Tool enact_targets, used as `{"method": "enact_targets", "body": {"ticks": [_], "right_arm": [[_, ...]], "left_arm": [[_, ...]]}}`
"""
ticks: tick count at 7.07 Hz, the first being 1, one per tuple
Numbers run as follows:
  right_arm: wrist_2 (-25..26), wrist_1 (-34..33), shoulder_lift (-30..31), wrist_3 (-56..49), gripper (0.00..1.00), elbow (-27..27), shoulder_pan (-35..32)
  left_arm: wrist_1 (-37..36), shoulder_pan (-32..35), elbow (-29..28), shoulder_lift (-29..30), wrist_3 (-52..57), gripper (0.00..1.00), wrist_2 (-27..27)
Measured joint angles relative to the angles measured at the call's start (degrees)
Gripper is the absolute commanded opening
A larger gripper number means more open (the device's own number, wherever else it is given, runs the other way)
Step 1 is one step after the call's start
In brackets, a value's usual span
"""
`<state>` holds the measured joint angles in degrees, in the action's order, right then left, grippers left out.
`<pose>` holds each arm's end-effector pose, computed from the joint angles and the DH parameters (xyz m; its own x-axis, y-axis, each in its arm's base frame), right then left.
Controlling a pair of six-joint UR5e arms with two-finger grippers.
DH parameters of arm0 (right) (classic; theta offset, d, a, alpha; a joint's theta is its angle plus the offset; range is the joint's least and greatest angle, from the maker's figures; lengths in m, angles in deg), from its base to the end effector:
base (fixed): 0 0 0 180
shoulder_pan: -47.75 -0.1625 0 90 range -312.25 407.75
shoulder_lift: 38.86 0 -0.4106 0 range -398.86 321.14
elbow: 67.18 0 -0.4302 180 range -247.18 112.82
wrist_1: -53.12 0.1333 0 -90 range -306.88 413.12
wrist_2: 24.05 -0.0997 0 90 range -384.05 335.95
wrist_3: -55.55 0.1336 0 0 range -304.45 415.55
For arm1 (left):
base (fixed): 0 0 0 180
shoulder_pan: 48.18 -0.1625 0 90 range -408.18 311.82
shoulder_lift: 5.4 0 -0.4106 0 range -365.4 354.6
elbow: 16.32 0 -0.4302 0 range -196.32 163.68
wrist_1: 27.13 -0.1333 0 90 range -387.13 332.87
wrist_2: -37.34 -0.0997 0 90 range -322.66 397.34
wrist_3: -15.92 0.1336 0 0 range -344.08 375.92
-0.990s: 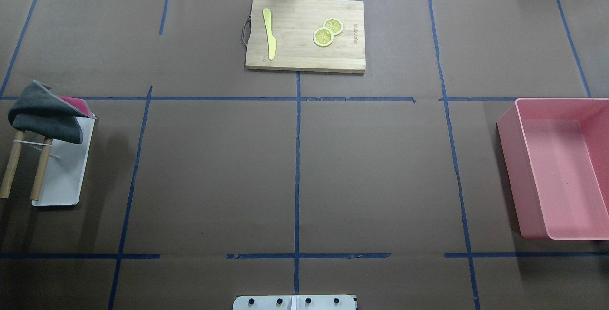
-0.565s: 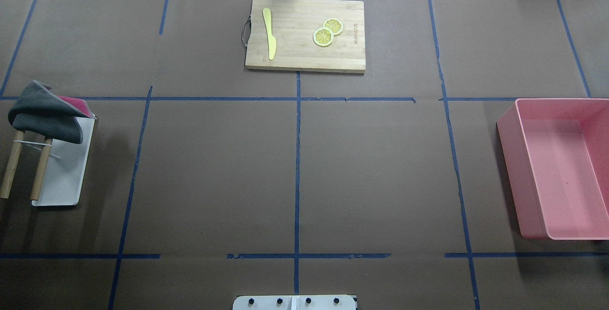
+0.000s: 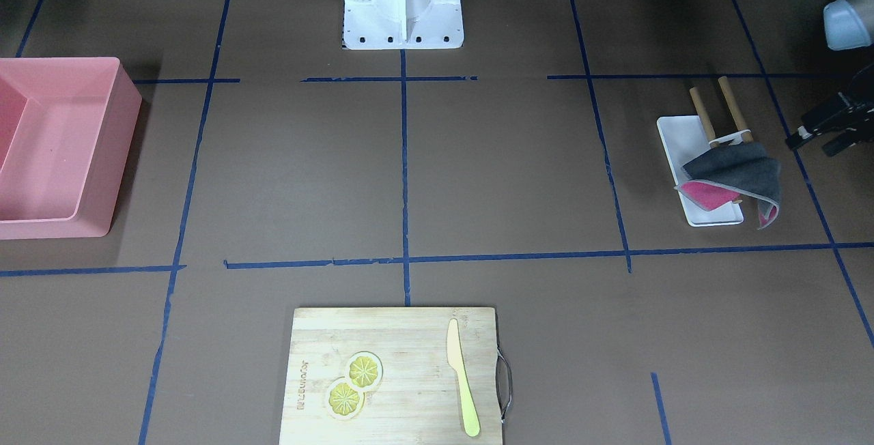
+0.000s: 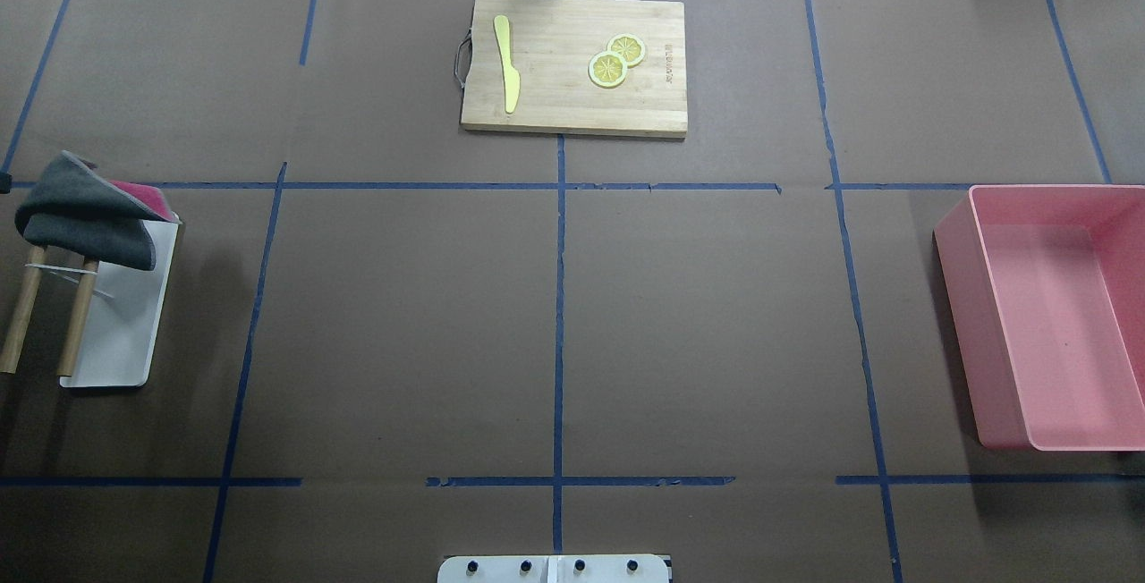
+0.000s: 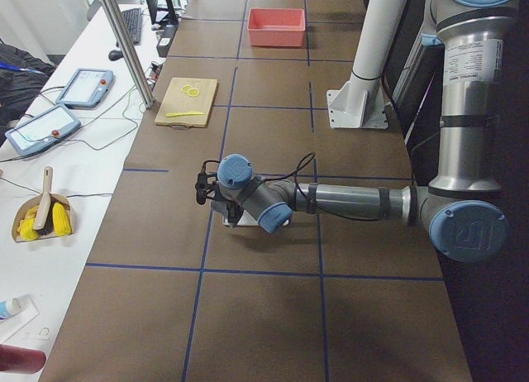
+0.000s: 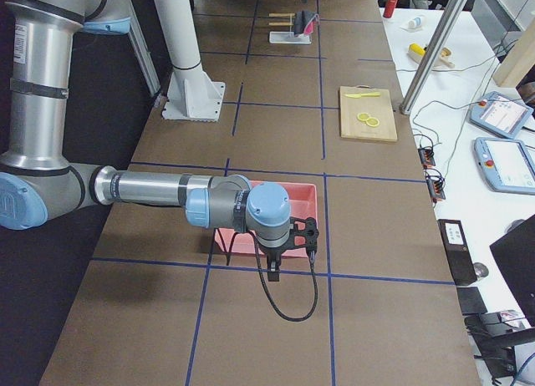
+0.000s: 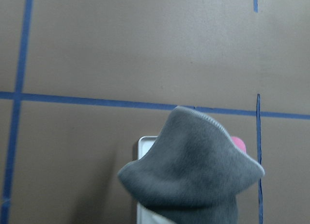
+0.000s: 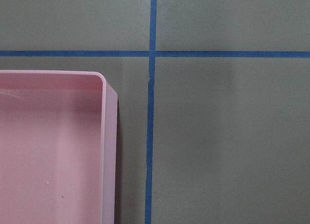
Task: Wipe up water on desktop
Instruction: 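Grasp the grey cloth on the white rack with the left gripper and lift it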
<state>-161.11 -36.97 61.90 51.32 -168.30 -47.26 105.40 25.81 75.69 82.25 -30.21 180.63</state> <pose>0.0750 -0.4488 0.6537 0.6835 -0.0176 0.7297 -0.0370 0.9976 0.0587 0.1240 -0.5271 0.5675 0.4426 -0.0405 -0.8958 0.1656 0.9855 0.0372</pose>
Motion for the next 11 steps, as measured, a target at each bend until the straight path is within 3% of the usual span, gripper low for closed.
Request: {"method": "enact_targets", "body": {"ticks": [2, 3, 7, 11], "right_arm": [[0.0, 0.0, 0.0, 0.0, 1.00, 0.0, 0.0], [0.0, 0.0, -0.1, 0.0, 1.00, 0.0, 0.0], [0.0, 0.0, -0.1, 0.0, 1.00, 0.0, 0.0], [0.0, 0.0, -0.1, -0.1, 1.00, 0.0, 0.0]], "left_arm": [[0.9, -1.7, -0.6, 1.2, -1.5, 0.90, -1.0], [0.9, -2.2, -1.3, 1.8, -1.6, 0.81, -1.1], [0.8, -2.7, -2.0, 2.3, -1.9, 0.26, -0.9], [0.5, -2.7, -1.8, 3.1, -3.8, 0.05, -0.5]]}}
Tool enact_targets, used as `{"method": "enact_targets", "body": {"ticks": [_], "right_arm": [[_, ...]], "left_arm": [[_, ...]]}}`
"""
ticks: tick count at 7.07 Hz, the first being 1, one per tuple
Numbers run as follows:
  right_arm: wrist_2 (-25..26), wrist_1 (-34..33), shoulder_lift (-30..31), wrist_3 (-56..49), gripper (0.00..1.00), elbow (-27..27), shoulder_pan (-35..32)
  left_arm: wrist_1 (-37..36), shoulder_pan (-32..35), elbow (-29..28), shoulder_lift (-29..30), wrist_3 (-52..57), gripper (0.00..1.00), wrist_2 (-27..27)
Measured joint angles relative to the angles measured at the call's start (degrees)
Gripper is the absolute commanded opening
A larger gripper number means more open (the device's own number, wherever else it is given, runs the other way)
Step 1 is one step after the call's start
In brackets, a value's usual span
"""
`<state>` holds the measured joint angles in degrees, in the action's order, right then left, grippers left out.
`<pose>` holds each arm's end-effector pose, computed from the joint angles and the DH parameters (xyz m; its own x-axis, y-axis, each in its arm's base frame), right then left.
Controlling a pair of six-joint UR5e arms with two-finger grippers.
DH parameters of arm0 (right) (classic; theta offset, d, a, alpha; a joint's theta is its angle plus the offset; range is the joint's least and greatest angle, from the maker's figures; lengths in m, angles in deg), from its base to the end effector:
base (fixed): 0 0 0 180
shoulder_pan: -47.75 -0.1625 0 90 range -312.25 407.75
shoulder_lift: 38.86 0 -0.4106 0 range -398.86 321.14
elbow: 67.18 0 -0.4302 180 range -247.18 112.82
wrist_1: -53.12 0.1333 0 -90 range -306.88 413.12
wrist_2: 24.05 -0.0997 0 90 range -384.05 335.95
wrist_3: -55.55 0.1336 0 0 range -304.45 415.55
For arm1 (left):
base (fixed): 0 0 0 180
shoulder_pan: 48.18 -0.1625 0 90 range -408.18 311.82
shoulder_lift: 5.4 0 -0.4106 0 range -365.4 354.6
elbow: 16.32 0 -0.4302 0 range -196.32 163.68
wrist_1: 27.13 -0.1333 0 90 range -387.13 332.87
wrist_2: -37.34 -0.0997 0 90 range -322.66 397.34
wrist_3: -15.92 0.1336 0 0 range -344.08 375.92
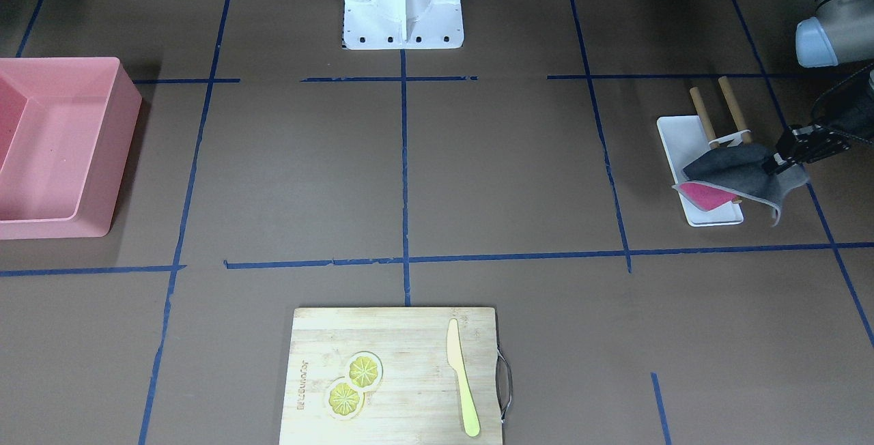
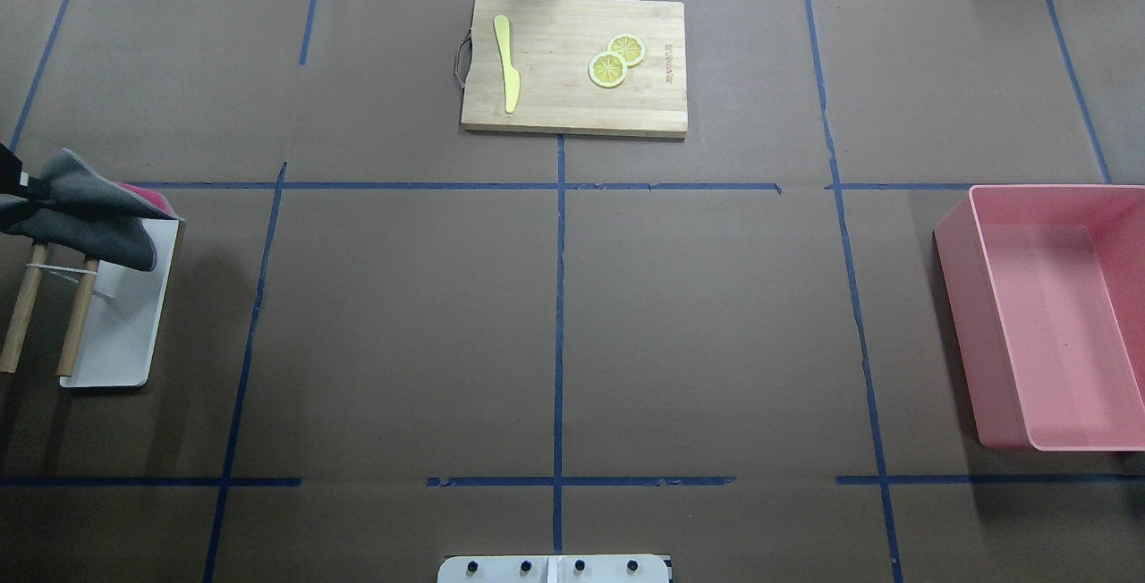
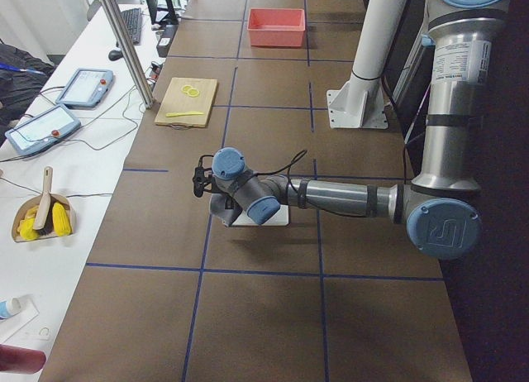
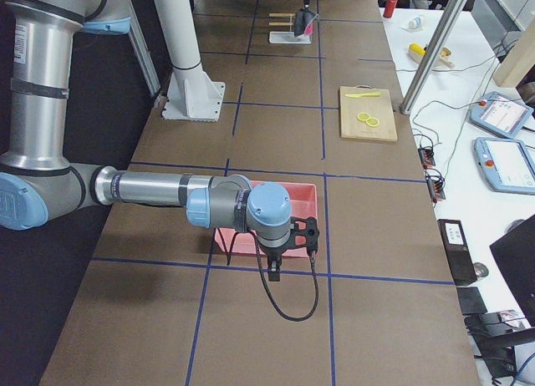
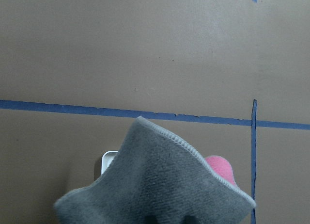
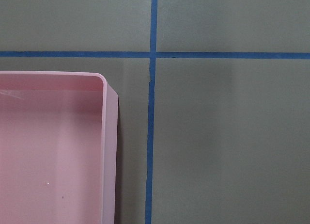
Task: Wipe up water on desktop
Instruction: 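Grasp the grey cloth on the white rack with the left gripper and lift it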
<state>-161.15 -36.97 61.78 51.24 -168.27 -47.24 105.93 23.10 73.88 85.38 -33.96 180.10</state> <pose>0.0748 -0.4498 0.6530 0.6832 -0.0204 0.7300 -0.0357 0.9975 0.0613 0.1554 -0.5424 0.5545 0.4313 -0.0577 -0.9004 0.1538 0.9880 0.0103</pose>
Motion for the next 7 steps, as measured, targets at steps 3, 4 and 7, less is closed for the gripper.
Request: {"method": "enact_targets", "body": {"ticks": [3, 4, 7], "right_arm": [[0.1, 0.0, -0.6, 0.0, 1.00, -0.2, 0.0], [0.2, 0.0, -1.5, 0.0, 1.00, 0.0, 0.1], [-3.2, 1.9, -2.8, 0.1, 1.00, -0.6, 0.1]], "left_arm": [[-0.3, 1.0, 0.3, 0.1, -0.4, 0.01, 5.7], [-0.7, 2.8, 0.6, 0.2, -0.4, 0.01, 8.8], [-12.5, 9.1, 7.2, 5.7, -4.9, 0.01, 16.6]]}}
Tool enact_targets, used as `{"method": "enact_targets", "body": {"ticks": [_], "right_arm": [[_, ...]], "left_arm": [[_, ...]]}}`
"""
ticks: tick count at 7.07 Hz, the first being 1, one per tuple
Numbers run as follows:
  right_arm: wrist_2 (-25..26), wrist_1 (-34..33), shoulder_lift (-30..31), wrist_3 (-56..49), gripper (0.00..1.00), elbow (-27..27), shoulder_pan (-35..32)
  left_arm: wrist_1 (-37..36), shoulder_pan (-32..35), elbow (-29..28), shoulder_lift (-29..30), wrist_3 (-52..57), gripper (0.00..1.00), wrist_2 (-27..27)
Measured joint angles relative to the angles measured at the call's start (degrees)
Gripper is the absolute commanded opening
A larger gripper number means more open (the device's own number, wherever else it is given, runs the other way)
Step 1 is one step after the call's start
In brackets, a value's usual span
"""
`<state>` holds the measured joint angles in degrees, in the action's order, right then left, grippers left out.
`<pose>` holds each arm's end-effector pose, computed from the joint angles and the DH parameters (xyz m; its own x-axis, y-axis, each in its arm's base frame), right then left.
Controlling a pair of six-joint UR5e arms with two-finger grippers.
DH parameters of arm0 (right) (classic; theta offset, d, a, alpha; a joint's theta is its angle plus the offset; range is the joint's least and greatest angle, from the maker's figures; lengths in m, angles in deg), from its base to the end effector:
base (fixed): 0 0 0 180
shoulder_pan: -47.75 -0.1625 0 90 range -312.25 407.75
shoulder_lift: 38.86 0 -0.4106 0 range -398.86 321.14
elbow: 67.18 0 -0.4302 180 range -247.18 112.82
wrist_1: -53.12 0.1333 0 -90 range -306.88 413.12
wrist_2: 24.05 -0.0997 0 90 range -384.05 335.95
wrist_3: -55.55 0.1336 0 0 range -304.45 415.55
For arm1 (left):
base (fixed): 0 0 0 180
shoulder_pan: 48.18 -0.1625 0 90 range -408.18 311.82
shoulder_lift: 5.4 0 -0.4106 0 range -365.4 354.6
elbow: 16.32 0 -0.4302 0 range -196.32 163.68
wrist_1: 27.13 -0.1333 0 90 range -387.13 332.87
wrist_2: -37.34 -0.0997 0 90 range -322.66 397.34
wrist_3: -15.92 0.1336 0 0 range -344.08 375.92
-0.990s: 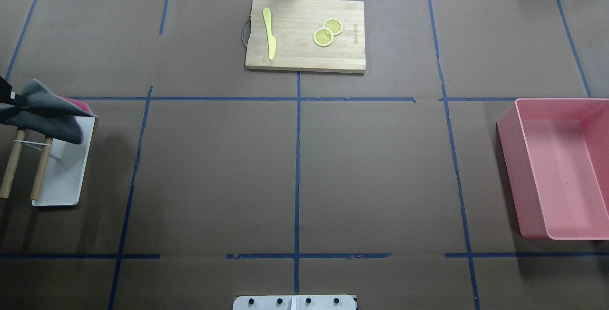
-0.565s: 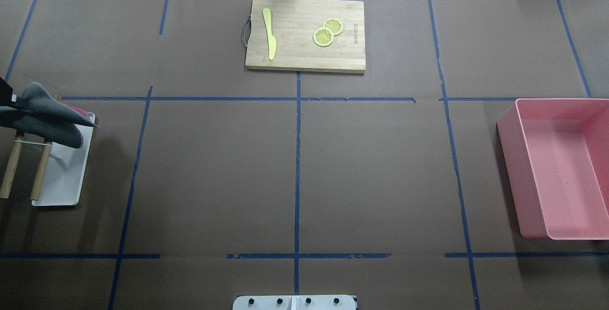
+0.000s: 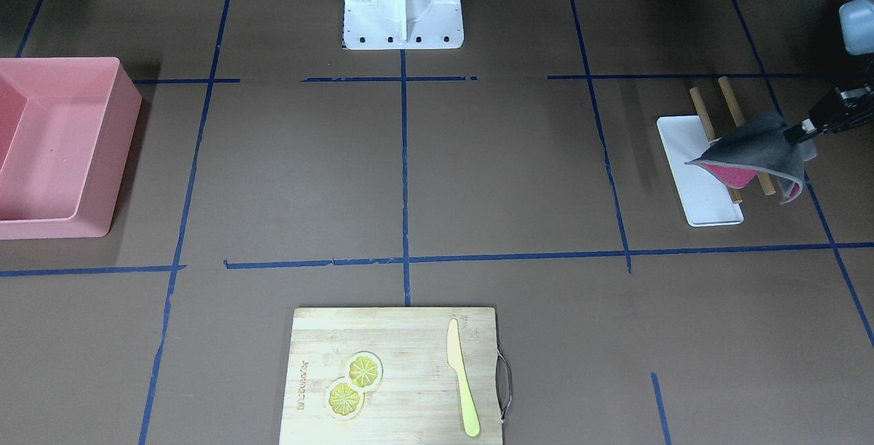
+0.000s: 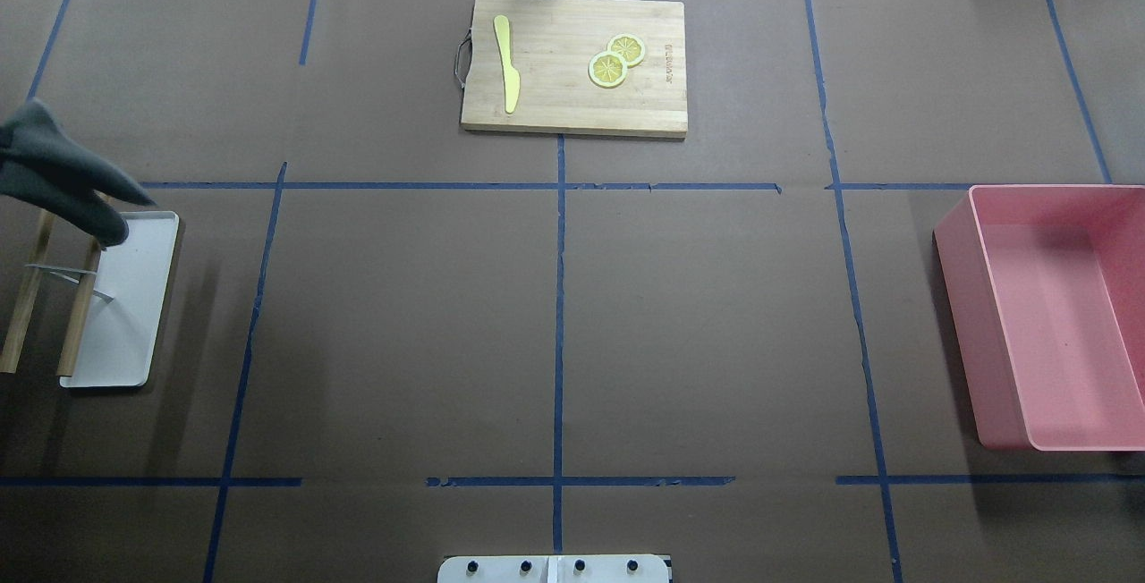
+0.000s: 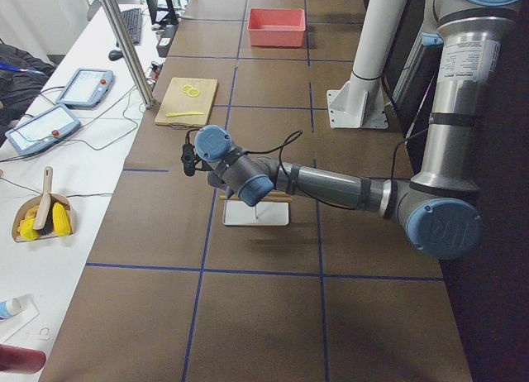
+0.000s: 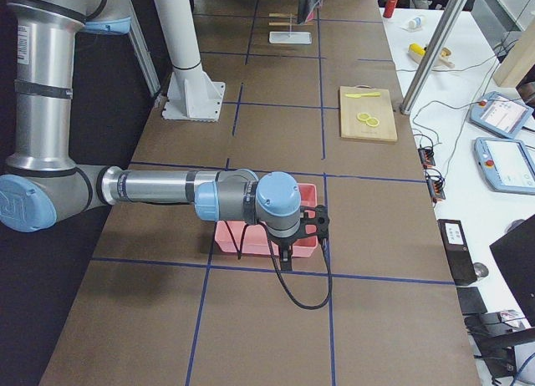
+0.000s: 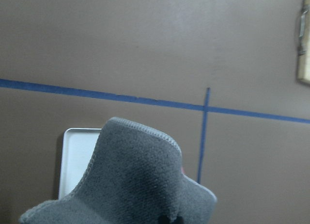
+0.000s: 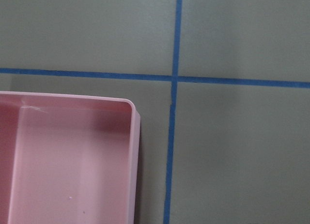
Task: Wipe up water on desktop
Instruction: 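Grasp the grey cloth on the white rack with the left gripper and lift it, then carry the grey cloth to table center with left gripper while right gripper approaches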
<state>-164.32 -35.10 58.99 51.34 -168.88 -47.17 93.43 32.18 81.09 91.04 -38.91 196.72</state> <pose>0.0717 -0.4764 0.6156 0.6478 -0.0931 0.7561 -0.0379 0.9873 0.1540 0.0870 -0.5613 0.4314 0.2346 -0.1698 -0.9571 0.1253 0.9817 -0.1435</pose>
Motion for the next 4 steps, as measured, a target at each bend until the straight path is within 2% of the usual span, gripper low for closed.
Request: {"method": "enact_targets", "body": {"ticks": [2, 4], "right_arm": [[-2.0, 3.3, -1.5, 1.2, 1.00, -0.8, 1.2], [-2.9, 9.9, -3.4, 5.6, 1.00, -1.0, 6.5]], "left_arm": [[-5.4, 0.6, 4.4, 6.7, -12.4, 0.01, 0.6], [-6.1, -2.9, 5.1, 11.3, -21.7, 0.02, -2.6]]}}
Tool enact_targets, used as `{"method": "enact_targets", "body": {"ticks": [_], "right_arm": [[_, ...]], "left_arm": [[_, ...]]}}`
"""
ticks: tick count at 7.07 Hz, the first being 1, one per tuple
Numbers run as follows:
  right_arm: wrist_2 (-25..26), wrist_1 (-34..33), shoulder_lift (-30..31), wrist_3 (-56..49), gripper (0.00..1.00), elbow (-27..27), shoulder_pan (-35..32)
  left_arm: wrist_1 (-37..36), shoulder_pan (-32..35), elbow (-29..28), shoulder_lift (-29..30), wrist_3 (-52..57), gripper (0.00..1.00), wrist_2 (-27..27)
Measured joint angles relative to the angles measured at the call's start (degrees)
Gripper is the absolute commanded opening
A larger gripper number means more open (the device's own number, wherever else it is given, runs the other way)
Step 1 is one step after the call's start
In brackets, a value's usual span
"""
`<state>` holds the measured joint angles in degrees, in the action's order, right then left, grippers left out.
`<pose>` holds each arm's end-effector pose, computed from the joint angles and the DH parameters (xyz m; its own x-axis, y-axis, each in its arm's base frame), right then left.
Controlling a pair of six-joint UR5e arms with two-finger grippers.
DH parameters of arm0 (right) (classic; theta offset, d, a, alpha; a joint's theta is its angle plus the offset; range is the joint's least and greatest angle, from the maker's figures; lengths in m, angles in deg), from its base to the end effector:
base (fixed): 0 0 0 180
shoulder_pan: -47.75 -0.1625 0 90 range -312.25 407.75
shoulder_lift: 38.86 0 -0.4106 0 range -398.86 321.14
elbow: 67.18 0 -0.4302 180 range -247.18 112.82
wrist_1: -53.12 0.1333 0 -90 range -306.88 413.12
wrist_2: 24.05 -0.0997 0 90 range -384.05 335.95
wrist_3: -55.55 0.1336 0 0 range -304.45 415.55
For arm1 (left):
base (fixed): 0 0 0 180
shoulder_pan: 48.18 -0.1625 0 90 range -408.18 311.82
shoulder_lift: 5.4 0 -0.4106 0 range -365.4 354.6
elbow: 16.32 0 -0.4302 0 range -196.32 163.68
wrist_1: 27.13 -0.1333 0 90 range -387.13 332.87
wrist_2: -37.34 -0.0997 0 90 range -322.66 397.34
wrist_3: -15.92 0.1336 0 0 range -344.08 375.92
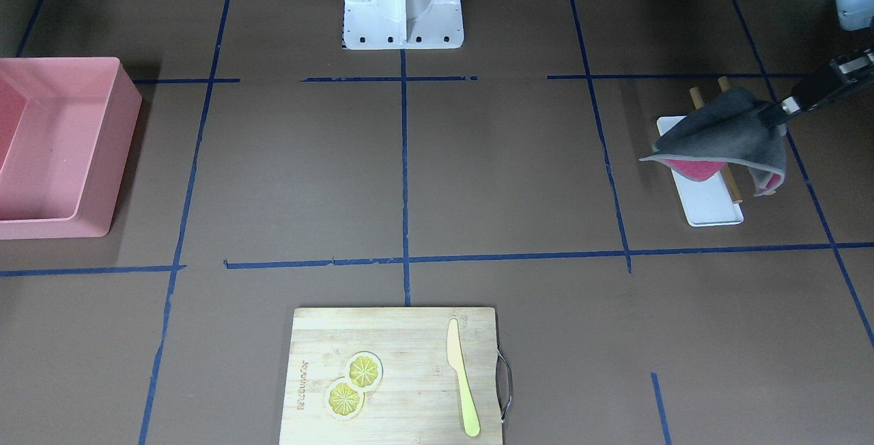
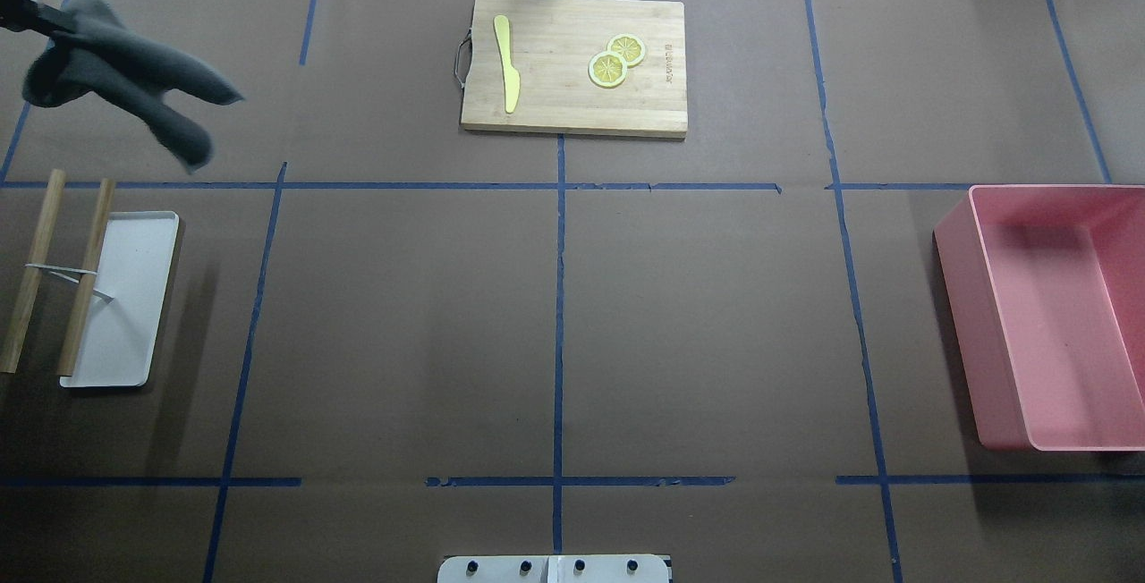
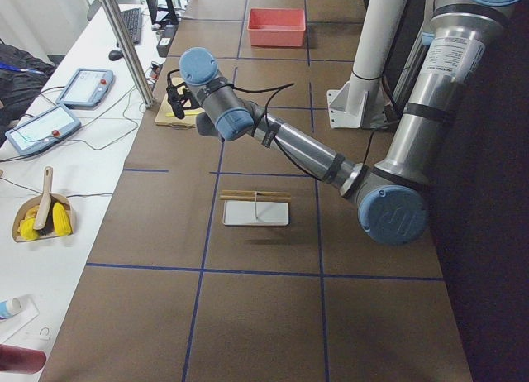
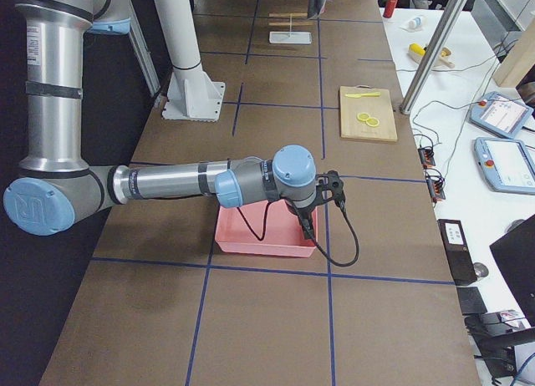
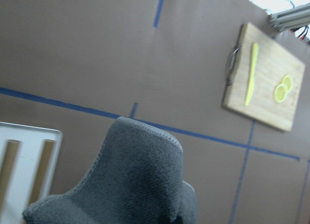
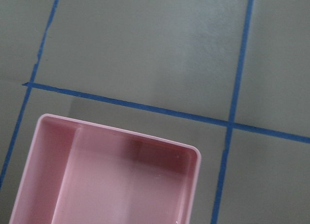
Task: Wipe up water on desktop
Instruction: 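Carry the grey cloth to table center with left gripper while right gripper approaches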
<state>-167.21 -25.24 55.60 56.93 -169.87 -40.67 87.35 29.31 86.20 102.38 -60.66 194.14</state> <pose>0.0122 -0.5154 0.5517 0.5923 -0.2657 0.7606 0.0117 0.9468 0.3217 0.1191 -0.5854 0.2853 0.1730 -0.3577 -0.9177 0.1869 0.9267 -0.3260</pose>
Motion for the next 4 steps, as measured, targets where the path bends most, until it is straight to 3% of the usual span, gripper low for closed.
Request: {"method": "enact_targets", "body": {"ticks": [2, 4], "right_arm": [[1.5, 13.4, -3.6, 16.7, 1.00, -0.1, 6.6], [9.8, 28.1, -8.5, 32.2, 1.00, -0.6, 15.9]], "left_arm": [[0.1, -6.5, 0.1, 3.0, -6.3, 0.02, -6.9], [0.3, -12.8, 0.3, 6.5, -12.4, 0.02, -12.8]]}}
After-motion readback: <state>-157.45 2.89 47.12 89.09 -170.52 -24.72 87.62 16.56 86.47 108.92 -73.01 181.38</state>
